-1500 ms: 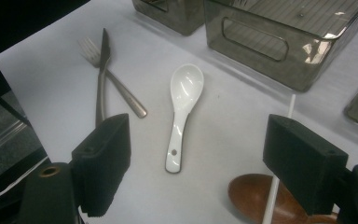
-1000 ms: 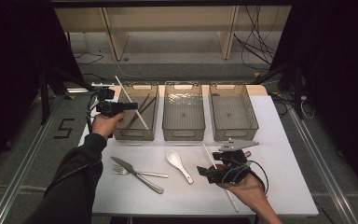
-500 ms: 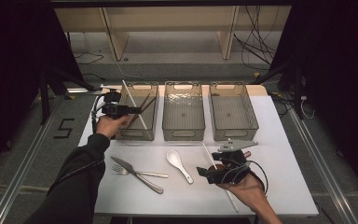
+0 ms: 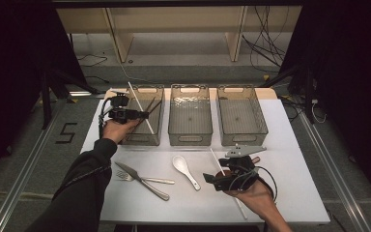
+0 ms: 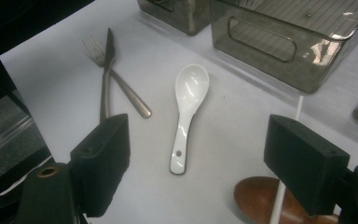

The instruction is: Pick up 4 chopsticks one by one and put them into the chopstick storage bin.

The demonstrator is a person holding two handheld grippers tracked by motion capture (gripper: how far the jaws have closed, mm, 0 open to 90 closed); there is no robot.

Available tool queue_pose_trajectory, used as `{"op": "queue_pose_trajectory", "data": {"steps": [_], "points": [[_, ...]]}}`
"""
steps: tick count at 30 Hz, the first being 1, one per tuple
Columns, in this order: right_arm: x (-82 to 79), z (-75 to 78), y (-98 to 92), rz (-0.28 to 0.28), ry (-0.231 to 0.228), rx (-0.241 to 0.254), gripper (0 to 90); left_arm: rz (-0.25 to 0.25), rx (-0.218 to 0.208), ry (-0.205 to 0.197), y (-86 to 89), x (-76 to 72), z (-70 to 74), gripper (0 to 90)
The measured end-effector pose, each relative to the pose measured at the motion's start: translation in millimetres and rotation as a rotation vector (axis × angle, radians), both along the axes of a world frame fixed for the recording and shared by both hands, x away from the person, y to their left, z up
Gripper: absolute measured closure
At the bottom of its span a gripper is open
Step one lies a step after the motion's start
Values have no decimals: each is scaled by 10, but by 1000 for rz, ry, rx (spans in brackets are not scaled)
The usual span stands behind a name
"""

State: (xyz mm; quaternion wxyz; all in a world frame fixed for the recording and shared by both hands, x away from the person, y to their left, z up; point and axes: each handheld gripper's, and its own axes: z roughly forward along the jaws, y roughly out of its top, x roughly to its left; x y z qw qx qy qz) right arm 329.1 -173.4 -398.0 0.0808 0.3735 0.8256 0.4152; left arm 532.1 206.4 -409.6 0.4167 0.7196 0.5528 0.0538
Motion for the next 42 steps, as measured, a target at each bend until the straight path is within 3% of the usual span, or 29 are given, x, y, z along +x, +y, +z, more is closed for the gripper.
{"op": "queue_pose_trajectory", "data": {"steps": [4, 9, 16, 20, 23, 29, 34, 37, 42], "points": [[-3, -1, 7, 0, 2, 0, 235, 1, 9, 7, -6, -2, -11, 544], [-2, 2, 3, 1, -1, -3, 235, -19, -17, -4, -20, -65, 67, 395], [11, -5, -29, -6, 0, -7, 235, -79, -30, -52, -64, -305, 244, 251], [22, -10, -43, -16, 18, -18, 234, -119, -32, -76, -112, -503, 331, 217], [47, -25, -62, -37, 33, -40, 235, -148, -72, -94, -139, -642, 381, 181], [65, -51, -77, -34, 51, -54, 234, -176, -101, -128, -127, -893, 364, 156], [70, -69, -64, -37, 64, -88, 236, -170, -125, -169, -91, -1034, 336, 156], [79, -80, -64, -44, 75, -105, 238, -172, -118, -188, -87, -1092, 318, 156], [100, -112, -80, -55, 100, -132, 241, -188, -119, -193, -120, -1184, 299, 157]]}}
